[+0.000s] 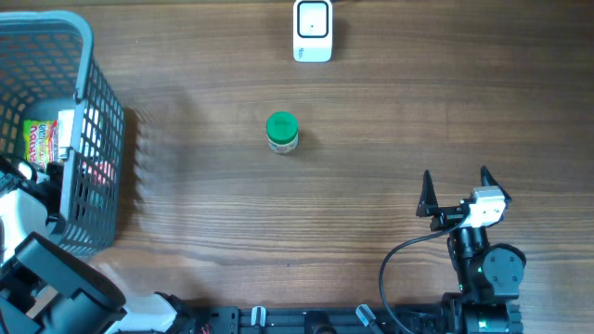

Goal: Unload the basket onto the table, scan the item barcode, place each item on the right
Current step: 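Reach the left gripper into the basket and grasp the red-white box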

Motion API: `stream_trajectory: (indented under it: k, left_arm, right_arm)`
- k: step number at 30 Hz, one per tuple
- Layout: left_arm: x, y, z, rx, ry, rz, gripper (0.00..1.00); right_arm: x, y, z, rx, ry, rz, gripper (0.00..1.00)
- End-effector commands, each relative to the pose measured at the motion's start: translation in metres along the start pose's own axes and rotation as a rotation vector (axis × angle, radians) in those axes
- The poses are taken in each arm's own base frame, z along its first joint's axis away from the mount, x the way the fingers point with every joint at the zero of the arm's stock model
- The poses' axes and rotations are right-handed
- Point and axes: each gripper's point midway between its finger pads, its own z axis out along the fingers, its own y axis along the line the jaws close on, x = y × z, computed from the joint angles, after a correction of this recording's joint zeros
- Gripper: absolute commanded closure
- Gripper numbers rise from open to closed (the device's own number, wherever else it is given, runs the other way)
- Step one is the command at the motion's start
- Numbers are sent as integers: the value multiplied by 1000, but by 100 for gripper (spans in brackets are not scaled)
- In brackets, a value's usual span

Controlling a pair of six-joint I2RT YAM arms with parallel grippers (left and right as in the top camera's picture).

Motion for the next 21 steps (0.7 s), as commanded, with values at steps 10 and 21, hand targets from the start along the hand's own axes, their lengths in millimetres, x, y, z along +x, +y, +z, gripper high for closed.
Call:
stream_trajectory:
  k: [10, 21]
  left_arm:
    - [-15, -110, -150, 330, -332, 181, 96]
    - [64, -164, -278, 667, -503, 335, 96]
  right_arm:
    - [-2, -3, -1, 17, -9, 16, 0]
    - [-2, -3, -1, 17, -9, 16, 0]
